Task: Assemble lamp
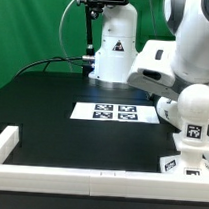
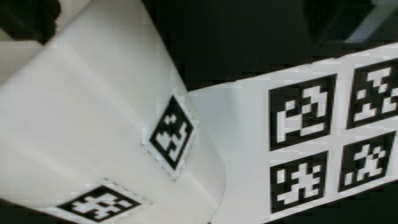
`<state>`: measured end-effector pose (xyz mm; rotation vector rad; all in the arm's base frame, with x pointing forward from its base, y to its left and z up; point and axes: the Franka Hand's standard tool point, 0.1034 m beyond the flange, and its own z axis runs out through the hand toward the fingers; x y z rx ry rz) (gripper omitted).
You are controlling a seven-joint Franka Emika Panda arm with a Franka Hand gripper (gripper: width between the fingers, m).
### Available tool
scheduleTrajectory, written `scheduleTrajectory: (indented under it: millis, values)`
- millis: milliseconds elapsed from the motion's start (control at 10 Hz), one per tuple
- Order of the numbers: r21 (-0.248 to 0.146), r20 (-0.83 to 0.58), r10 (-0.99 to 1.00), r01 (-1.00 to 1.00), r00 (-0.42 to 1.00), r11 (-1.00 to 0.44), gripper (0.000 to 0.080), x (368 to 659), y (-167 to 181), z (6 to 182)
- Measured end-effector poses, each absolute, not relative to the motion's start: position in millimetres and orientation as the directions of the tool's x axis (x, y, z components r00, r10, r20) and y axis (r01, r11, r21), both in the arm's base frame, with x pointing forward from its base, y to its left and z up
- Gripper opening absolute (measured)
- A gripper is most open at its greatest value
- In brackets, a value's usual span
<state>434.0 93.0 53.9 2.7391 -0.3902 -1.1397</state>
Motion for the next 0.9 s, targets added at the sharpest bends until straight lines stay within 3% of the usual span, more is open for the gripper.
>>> scheduleTrajectory:
  millis: [100,200,300,400,500,600,700,900]
  values:
    - [0.235,-0.674,-0.295,-0.182,0.677,-0.955,0.0671,434.0,92.6,53.7]
    - [0.235,-0.674,-0.295,-0.182,0.677,-0.955,0.0498,433.9,92.5,53.6]
    - [0.235,-0.674,-0.295,-0.182,0.677,-0.955,0.0498,434.0,92.3,53.5]
    - [0.235,-0.674,-0.296,-0.182,0.677,-0.955,0.0297,434.0,92.1,53.5]
    - [0.236,-0.674,-0.296,-0.183,0.676,-0.955,0.0162,434.0,92.0,53.4]
    - [0.236,-0.674,-0.296,-0.183,0.676,-0.954,0.0162,433.9,91.7,53.3]
    - [0.236,-0.674,-0.296,-0.183,0.676,-0.954,0.0035,434.0,91.5,53.3]
    - [0.236,-0.674,-0.297,-0.183,0.676,-0.954,0.0035,433.9,91.3,53.2]
